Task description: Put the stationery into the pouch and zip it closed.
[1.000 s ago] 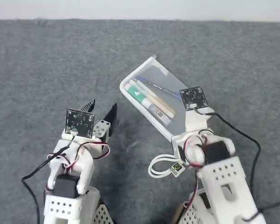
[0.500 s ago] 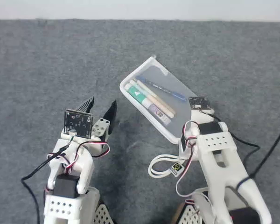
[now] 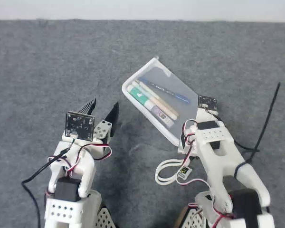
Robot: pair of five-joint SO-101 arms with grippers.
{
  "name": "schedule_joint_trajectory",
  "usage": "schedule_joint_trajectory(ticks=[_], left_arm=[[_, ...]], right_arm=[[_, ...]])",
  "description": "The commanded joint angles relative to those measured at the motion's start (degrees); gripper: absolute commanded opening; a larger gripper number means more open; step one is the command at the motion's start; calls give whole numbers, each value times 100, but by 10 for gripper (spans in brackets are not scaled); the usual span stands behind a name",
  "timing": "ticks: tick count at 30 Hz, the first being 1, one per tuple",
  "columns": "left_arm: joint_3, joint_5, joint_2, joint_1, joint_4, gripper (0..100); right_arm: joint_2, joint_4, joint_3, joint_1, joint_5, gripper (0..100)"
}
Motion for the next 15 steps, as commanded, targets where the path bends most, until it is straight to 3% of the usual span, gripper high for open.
schedule_joint_trajectory(ticks=[1,3,6,15], left_arm=[[-189,53,-79,-18,-176,205],[-189,53,-79,-18,-176,205],[-189,44,-79,-18,-176,203],[-189,44,-79,-18,-149,203]], right_arm=[[101,-303,-308,75,-220,109],[101,-268,-308,75,-202,98],[92,-259,-360,66,176,0],[-1464,796,-695,66,1055,6]])
